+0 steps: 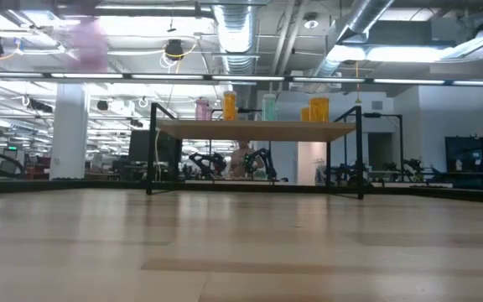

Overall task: Pick and place medicine bottles onto shelf by color
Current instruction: Put the small pink pill bottle on the shelf aligned with the other small pink pill bottles

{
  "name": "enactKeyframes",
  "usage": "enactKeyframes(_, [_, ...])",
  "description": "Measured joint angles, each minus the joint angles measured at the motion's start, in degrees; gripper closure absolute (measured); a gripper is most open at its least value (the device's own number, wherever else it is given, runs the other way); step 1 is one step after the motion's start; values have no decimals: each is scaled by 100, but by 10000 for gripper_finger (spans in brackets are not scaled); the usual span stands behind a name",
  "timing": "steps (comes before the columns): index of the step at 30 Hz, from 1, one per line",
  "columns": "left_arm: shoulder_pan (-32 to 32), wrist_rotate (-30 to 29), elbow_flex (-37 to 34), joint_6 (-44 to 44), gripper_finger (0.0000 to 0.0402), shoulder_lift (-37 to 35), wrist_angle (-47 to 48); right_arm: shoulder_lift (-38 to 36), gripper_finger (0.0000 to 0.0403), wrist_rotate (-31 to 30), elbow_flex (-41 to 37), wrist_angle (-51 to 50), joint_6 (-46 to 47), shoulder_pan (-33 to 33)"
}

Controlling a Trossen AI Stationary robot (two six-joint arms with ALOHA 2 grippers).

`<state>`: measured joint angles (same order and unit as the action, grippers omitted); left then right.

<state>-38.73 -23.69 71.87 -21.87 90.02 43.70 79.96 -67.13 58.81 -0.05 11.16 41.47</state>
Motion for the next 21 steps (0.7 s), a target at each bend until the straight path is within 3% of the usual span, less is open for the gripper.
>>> enactKeyframes(4, [766, -509, 14, 295, 299, -907, 223, 0, 112, 2, 0, 1, -1, 0])
enactKeyframes(10, [2767, -252, 121, 999, 298, -1931, 195, 1, 112, 2, 0, -32, -4, -2])
enactKeyframes(16, [4753, 1377, 776, 1551, 297, -1703, 274, 0, 112, 22, 0, -88, -6, -168])
enactKeyframes(21, [5559, 1582, 1569, 1906, 296, -934, 1011, 1, 112, 299, 0, -187, 28, -321])
